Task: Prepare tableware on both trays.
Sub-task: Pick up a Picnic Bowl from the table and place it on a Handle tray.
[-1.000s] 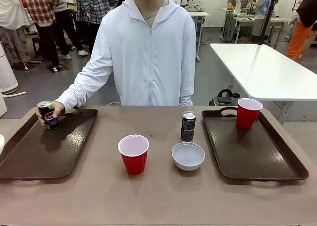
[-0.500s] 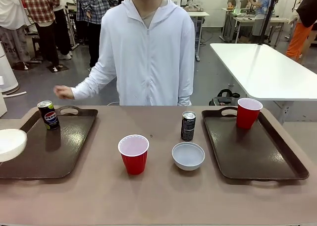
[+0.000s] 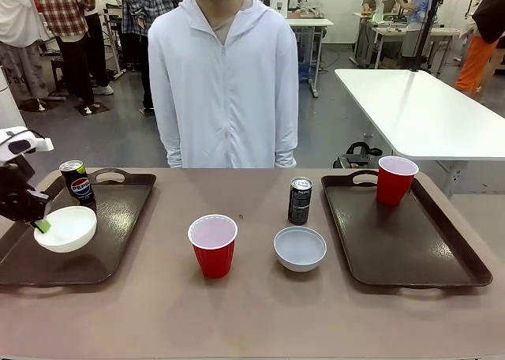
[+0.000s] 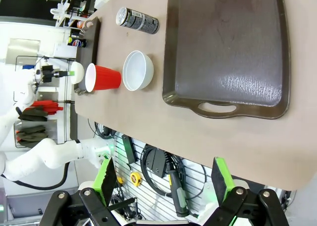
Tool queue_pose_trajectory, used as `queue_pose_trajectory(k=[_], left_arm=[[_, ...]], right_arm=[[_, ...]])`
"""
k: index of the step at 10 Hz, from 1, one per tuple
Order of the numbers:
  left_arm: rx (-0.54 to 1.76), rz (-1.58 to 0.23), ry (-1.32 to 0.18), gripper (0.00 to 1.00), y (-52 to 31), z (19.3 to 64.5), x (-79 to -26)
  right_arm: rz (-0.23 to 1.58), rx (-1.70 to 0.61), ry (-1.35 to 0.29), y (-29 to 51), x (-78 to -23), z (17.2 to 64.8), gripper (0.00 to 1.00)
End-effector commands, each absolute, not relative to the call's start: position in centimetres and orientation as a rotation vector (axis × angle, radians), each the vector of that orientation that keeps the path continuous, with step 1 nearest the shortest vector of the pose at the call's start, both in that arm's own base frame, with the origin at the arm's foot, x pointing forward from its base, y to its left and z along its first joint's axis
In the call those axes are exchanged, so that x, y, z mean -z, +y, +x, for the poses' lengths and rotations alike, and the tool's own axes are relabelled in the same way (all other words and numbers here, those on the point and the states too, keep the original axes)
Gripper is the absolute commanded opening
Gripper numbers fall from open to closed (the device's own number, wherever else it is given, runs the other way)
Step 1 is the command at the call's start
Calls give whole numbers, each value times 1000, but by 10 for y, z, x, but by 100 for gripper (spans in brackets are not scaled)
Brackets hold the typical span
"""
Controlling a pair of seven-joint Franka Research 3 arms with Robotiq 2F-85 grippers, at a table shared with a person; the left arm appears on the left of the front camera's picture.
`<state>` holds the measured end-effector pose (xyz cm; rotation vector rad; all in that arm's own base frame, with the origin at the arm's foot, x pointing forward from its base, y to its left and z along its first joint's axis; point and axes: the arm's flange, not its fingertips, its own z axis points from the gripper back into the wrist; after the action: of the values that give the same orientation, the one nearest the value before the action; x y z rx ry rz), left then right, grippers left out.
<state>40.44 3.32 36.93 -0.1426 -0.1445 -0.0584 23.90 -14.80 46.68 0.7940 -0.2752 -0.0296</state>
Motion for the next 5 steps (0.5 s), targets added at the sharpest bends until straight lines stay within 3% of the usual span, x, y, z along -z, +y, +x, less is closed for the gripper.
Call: queue_pose_trajectory(k=[1,4,5], left_arm=[[47,-162,-173,4,33,414,-349],[41,-104,-171,4,33,422,-339],[47,-113,-169,63,33,420,-341]], right_arm=[[812,24,-280,-147,-466,239,100],[812,24,-280,-147,-466,239,100],[812,24,-280,-147,-466,239,100]])
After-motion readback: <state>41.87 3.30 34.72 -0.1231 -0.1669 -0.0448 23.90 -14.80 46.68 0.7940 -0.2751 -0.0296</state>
